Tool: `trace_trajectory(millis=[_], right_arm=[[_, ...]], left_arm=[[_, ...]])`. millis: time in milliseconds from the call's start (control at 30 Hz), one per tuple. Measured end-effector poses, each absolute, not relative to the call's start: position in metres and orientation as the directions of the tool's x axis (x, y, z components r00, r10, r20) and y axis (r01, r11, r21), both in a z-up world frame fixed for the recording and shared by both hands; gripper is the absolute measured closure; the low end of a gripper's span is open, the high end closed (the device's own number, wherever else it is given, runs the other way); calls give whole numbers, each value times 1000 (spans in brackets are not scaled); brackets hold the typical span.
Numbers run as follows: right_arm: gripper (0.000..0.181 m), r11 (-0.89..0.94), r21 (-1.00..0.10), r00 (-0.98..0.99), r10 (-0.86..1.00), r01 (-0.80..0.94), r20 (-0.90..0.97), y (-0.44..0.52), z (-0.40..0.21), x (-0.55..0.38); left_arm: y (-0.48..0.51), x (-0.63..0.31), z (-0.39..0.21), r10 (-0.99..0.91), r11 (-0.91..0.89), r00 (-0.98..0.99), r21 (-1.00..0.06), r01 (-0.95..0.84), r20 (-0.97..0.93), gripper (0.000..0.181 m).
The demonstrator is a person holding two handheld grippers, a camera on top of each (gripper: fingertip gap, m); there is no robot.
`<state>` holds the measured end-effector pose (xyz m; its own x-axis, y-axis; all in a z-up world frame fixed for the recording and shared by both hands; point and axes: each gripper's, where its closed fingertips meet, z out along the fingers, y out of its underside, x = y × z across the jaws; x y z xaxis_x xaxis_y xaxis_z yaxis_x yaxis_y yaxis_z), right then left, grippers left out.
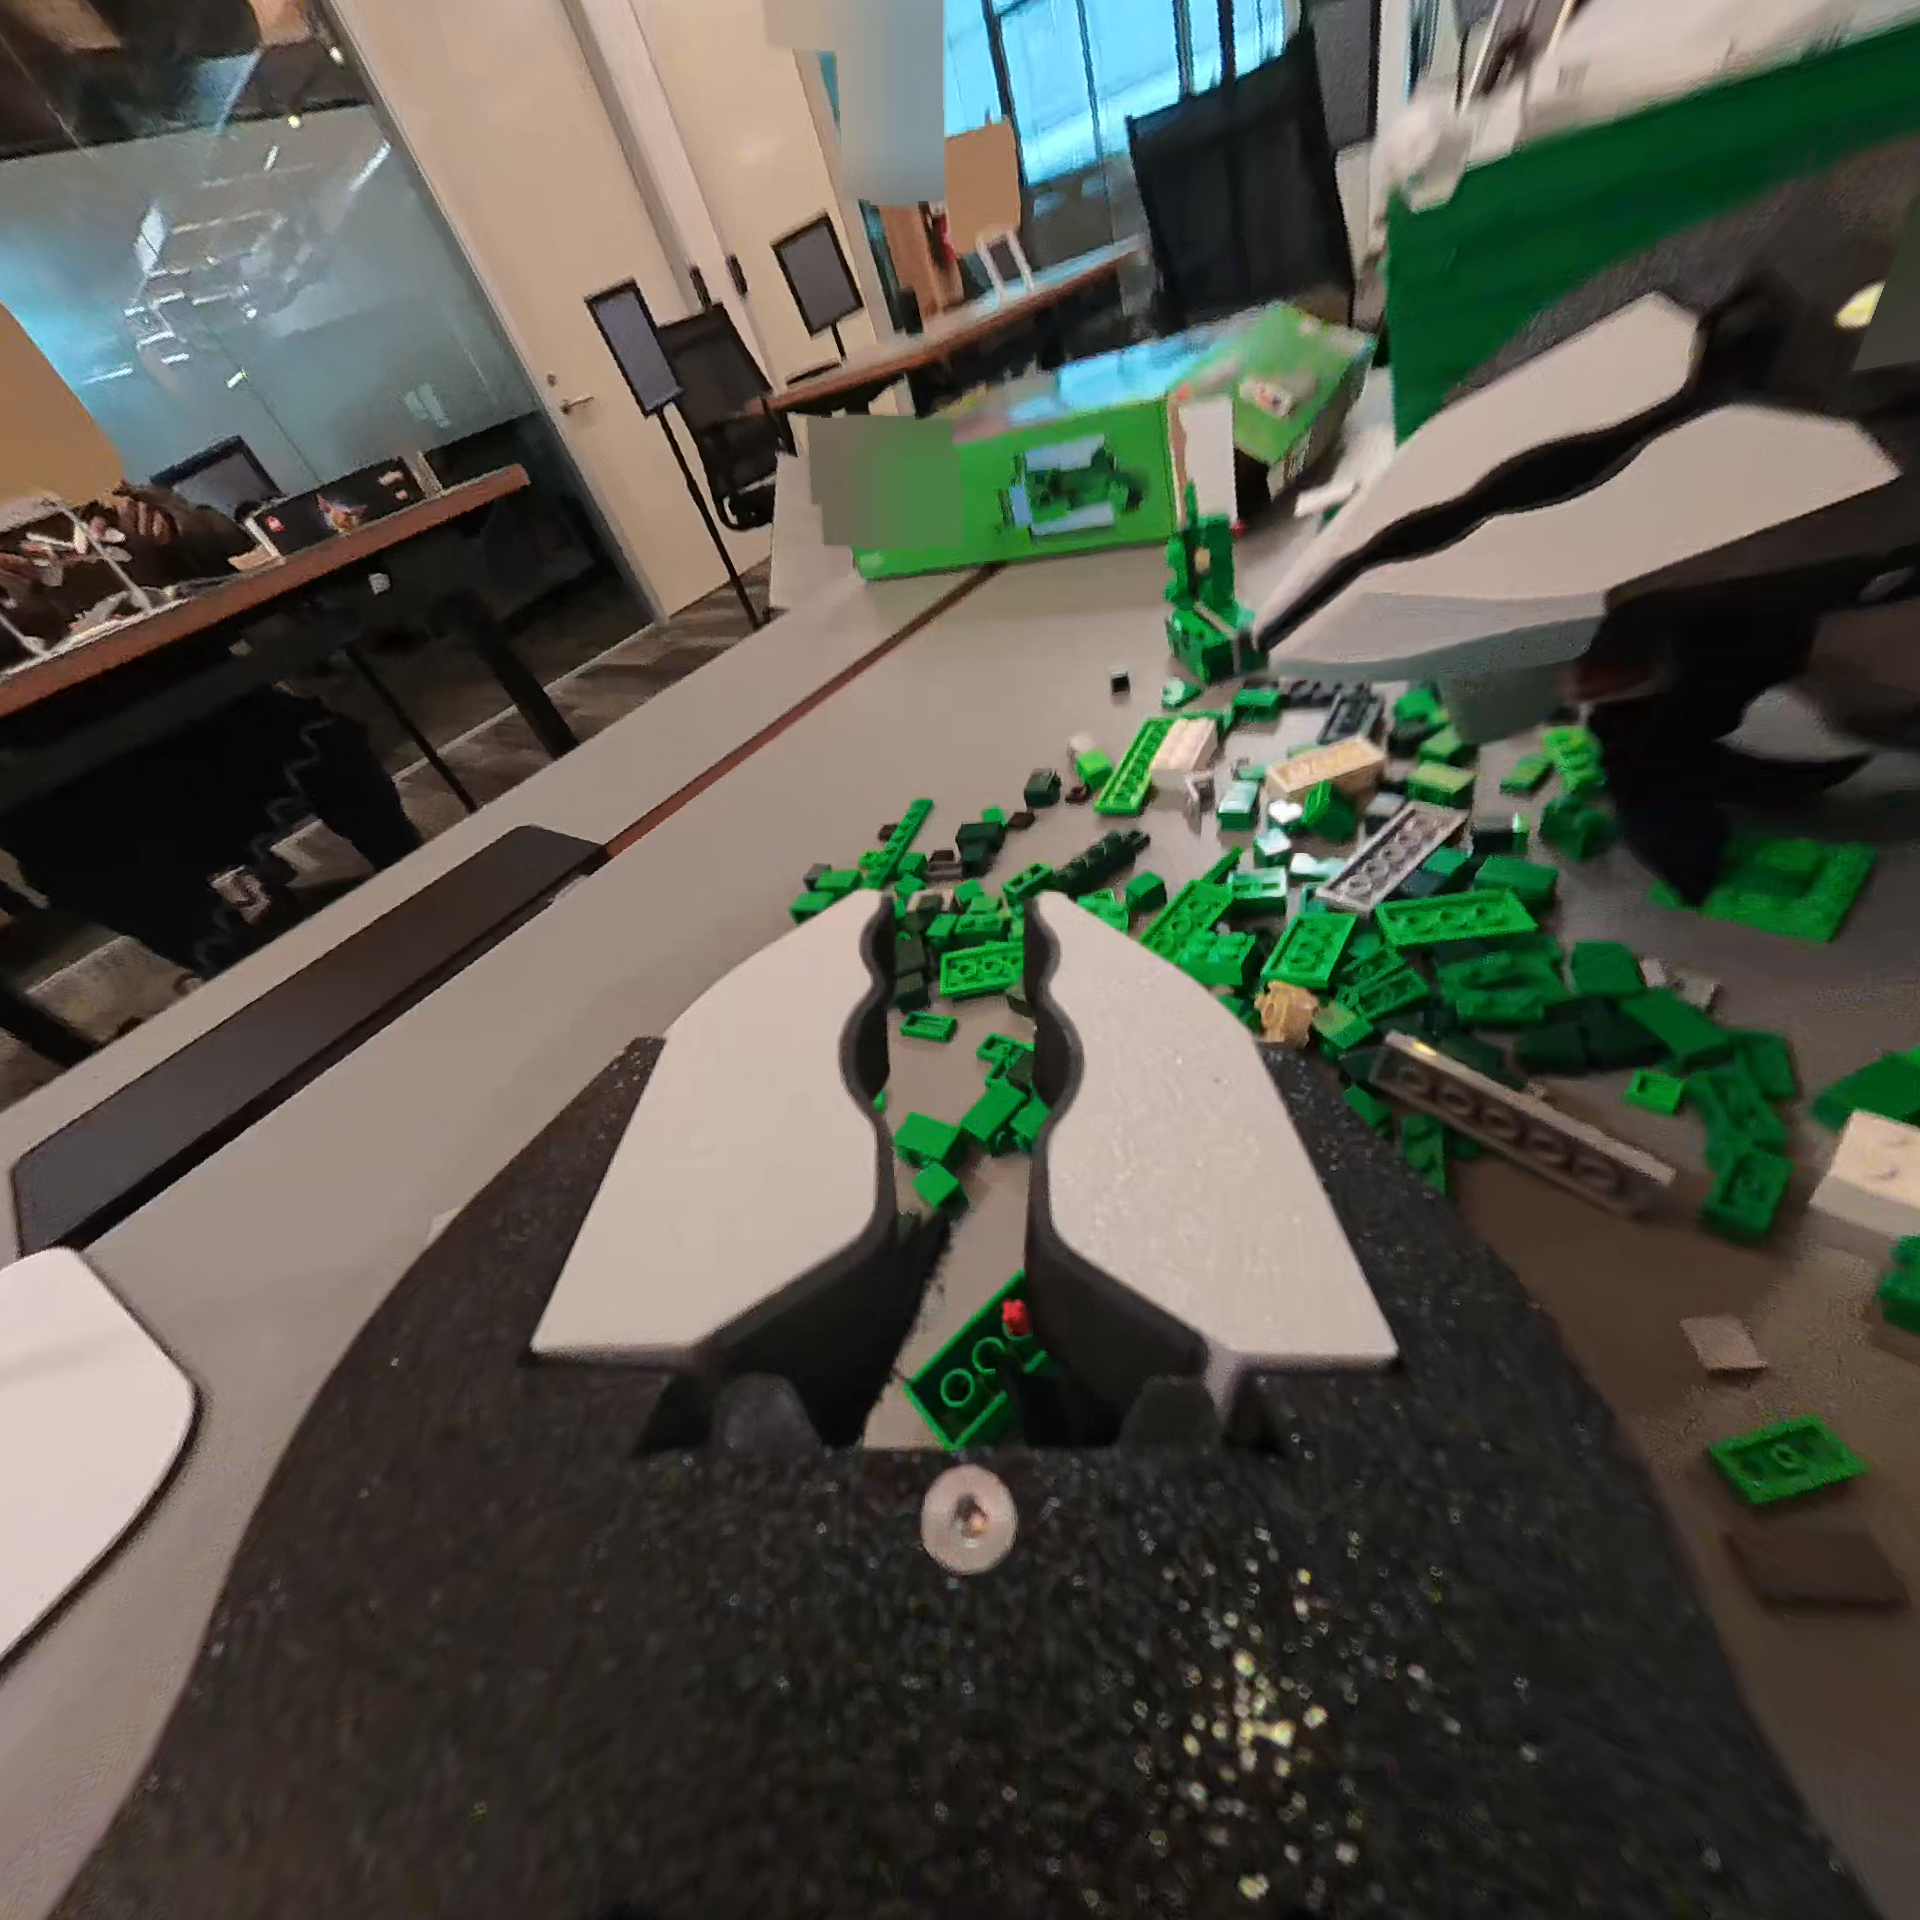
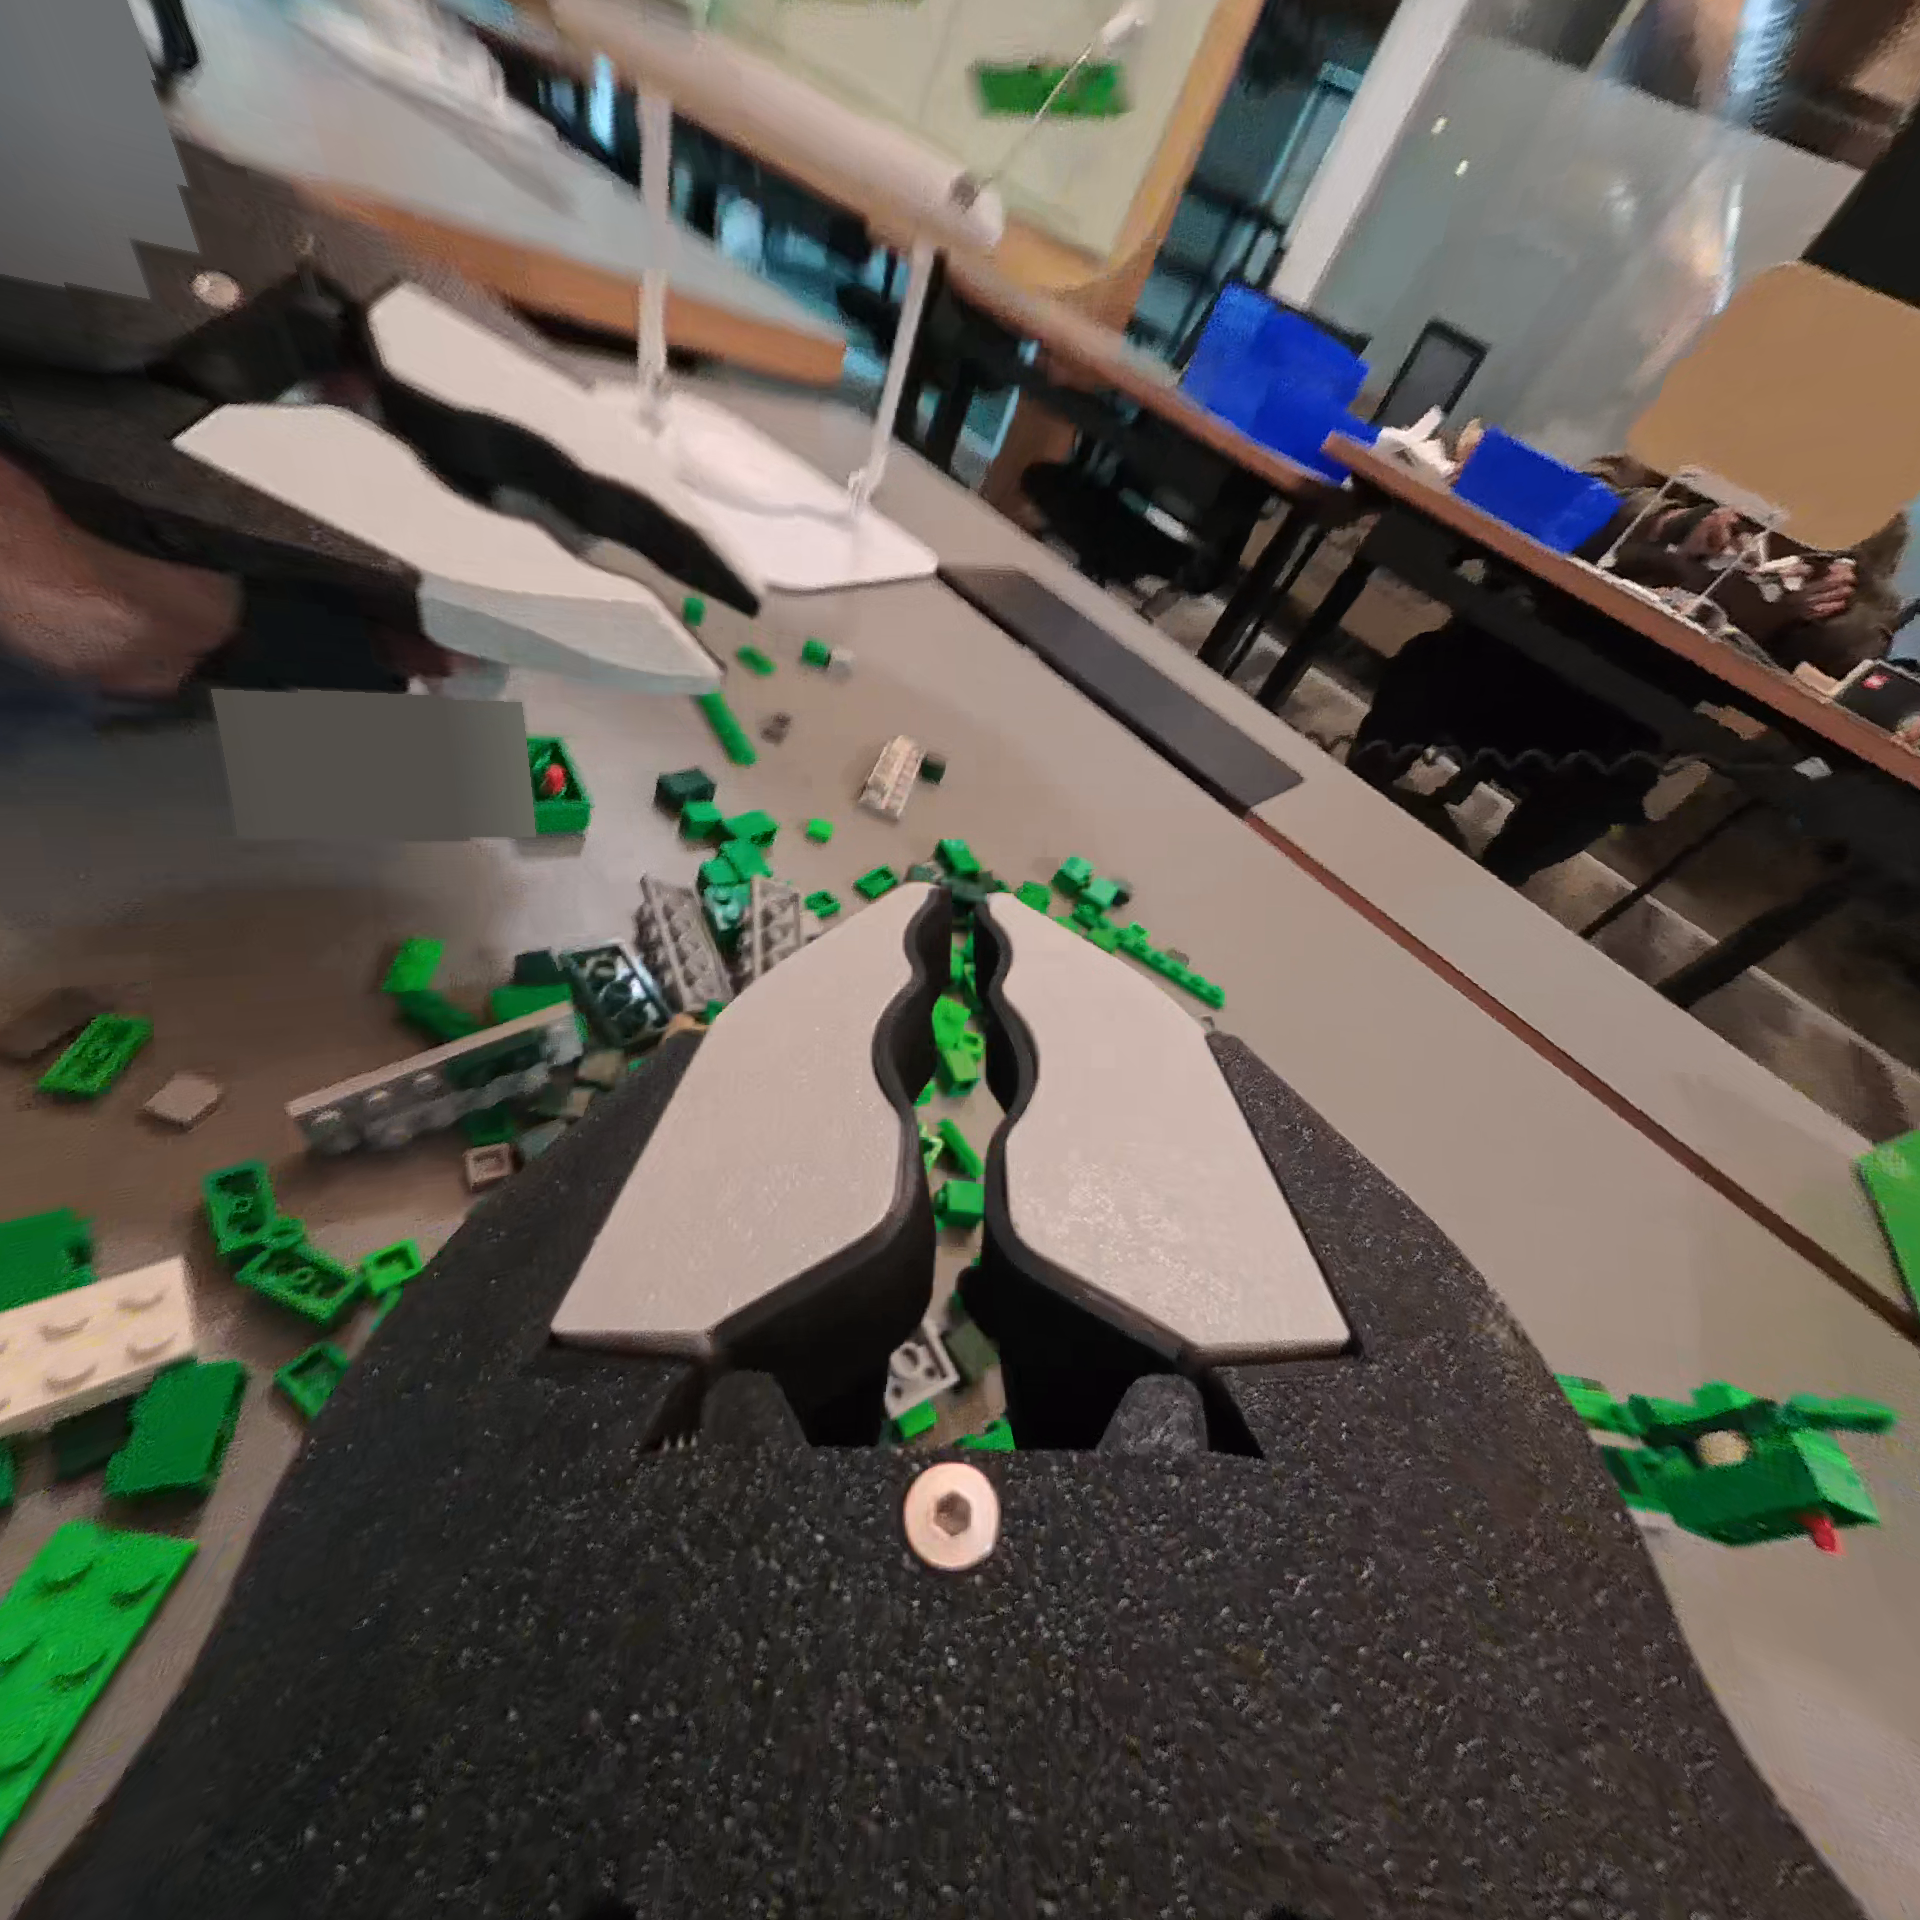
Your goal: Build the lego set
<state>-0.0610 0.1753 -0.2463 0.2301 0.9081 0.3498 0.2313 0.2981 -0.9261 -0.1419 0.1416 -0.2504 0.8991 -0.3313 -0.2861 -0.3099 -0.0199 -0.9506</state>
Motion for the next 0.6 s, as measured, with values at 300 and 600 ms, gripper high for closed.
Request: trace_trajectory(millis=[300, 600], right_arm=[[181, 447, -889, 242, 856, 96, 457, 175, -233, -56], [181, 490, -866, 290, 818, 104, 497, 178, -231, -55]], left_arm=[[136, -135, -243, -383, 54, 876, -954, -295, -292, 181], [118, -93, -274, -647, -286, 762, -921, -265, -19, 181]])
